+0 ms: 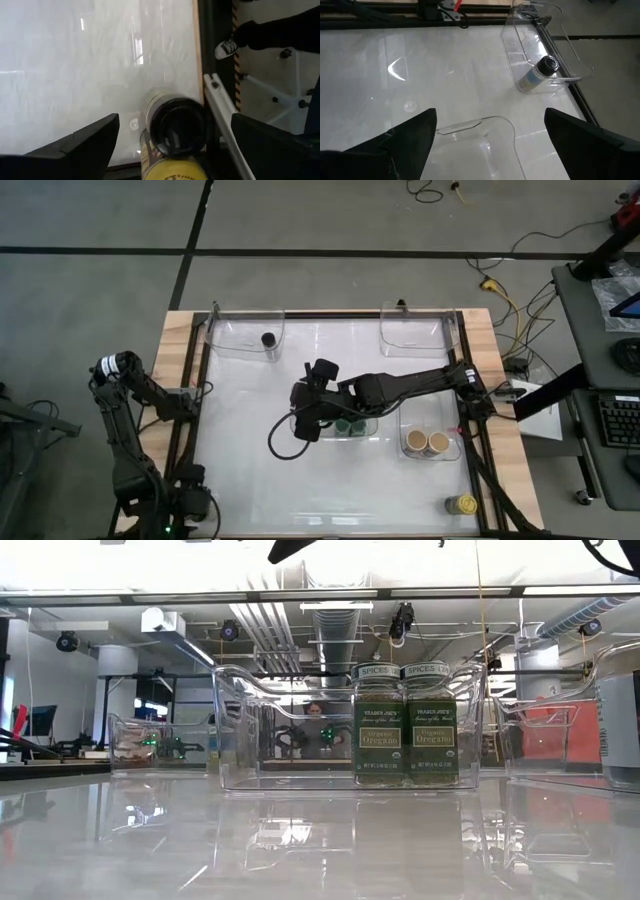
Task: Sort spices by type
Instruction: Put the black seasoning bottle into the top left transparent bin, then put the left yellow seasoning bottle into the top right transparent bin
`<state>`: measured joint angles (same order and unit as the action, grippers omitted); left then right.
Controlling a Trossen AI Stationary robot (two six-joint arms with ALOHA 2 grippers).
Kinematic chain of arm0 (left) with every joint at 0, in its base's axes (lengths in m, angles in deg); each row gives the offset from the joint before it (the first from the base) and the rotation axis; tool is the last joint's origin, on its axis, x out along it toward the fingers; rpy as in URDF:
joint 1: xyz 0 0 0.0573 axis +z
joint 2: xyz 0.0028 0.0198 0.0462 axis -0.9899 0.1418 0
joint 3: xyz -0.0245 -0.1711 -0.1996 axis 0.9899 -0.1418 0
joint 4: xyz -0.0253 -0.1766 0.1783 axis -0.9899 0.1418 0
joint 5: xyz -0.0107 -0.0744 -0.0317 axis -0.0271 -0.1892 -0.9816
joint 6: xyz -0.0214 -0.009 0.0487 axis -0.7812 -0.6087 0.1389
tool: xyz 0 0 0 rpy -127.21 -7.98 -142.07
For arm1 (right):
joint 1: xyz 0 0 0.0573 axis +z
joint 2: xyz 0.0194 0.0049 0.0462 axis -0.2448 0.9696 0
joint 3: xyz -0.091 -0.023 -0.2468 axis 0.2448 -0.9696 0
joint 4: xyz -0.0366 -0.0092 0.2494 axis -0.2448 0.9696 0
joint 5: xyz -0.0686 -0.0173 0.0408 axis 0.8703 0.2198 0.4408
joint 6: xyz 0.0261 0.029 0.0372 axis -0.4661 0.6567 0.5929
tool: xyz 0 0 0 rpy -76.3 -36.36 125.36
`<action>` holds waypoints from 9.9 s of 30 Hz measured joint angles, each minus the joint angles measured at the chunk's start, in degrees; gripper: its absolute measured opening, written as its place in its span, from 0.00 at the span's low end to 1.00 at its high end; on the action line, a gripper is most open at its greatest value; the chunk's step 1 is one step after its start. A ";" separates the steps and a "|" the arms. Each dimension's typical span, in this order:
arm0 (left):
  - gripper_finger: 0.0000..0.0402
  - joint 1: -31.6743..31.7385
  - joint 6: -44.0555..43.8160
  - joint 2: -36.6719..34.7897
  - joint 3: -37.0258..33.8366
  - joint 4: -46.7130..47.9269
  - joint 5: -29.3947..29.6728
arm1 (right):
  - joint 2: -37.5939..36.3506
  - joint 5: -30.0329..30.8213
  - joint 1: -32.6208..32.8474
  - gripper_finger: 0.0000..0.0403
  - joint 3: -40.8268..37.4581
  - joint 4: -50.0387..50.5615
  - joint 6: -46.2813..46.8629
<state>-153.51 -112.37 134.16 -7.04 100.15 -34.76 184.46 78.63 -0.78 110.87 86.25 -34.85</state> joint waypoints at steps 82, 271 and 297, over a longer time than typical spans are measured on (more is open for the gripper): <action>0.47 33.20 -3.33 -25.92 -21.49 6.09 6.42 | -0.11 -8.98 -7.15 0.90 7.08 9.43 -9.02; 0.66 45.03 16.01 -28.77 -4.90 6.75 4.29 | -4.17 -17.91 -7.88 0.90 -0.50 3.07 1.15; 0.66 15.70 -23.31 -11.54 -3.90 6.53 -7.16 | -4.17 -9.19 8.37 0.90 -10.65 -14.51 16.99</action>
<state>-137.81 -135.67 122.63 -10.94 106.69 -41.92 180.29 69.44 7.58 100.22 71.73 -17.86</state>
